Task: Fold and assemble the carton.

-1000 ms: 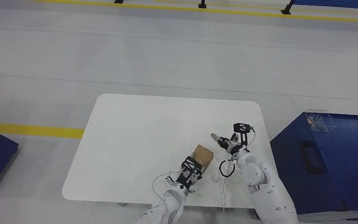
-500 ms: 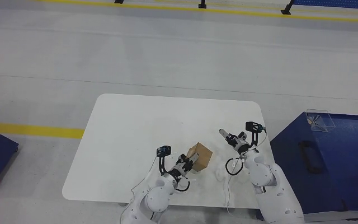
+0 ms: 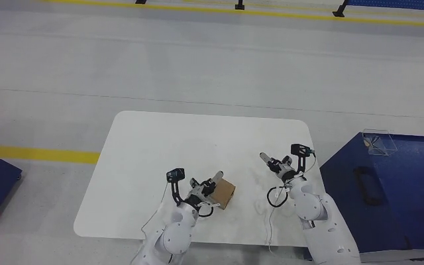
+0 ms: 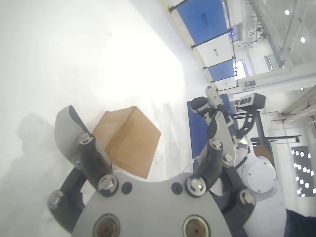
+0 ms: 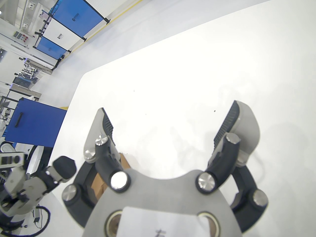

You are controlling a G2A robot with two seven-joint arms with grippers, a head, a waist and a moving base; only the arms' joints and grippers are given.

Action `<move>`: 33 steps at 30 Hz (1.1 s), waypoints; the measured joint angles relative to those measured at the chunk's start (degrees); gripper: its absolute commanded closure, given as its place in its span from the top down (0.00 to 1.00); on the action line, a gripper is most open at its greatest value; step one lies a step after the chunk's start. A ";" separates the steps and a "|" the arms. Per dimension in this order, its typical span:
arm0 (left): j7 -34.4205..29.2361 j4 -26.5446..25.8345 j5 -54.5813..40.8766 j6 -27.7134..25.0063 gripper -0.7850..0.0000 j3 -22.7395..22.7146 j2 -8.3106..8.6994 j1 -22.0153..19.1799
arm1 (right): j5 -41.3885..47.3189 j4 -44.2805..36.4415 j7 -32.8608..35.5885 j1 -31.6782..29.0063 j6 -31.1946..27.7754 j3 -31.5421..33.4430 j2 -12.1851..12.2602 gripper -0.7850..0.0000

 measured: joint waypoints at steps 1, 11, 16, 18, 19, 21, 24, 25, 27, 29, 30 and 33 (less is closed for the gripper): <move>1.69 -0.34 3.86 -1.32 0.00 1.00 0.16 0.30 | 0.00 0.00 0.00 0.00 0.00 0.00 0.00 1.00; 9.36 8.90 33.94 4.43 0.00 10.88 -0.44 -3.69 | 0.00 0.00 0.00 0.00 0.00 0.00 0.00 1.00; 9.60 12.59 32.26 5.36 0.00 12.27 -1.28 -5.85 | 0.00 0.00 0.00 0.00 0.00 0.00 0.00 1.00; 9.53 13.43 31.91 5.52 0.00 12.57 -1.50 -6.29 | 0.00 0.00 0.00 0.00 0.00 0.00 0.00 1.00; 9.29 13.69 31.55 5.45 0.00 12.65 -1.58 -6.40 | 0.00 0.00 0.00 0.00 0.00 0.00 0.00 1.00; 8.13 14.28 30.70 5.12 0.00 12.75 -1.72 -6.66 | 0.00 0.00 0.00 0.00 0.00 0.00 0.00 1.00; 5.65 15.57 30.78 5.69 0.00 12.90 -1.87 -7.26 | 0.00 0.00 0.00 0.00 0.00 0.00 0.00 1.00; 5.68 15.67 30.90 6.14 0.00 12.90 -1.94 -7.37 | 0.00 0.00 0.00 0.00 0.00 0.00 0.00 1.00; 7.65 15.22 29.61 5.81 0.00 12.79 -2.10 -7.12 | 0.00 0.00 0.00 0.00 0.00 0.00 0.00 1.00; 9.35 14.76 27.15 4.20 0.00 12.31 -2.17 -6.55 | 0.00 0.00 0.00 0.00 0.00 0.00 0.00 1.00; 9.06 14.93 26.16 3.44 0.00 12.15 -2.18 -6.48 | 0.00 0.00 0.00 0.00 0.00 0.00 0.00 1.00; 7.78 16.89 26.94 4.67 0.00 12.25 -2.34 -7.37 | 0.00 0.00 0.00 0.00 0.00 0.00 0.00 1.00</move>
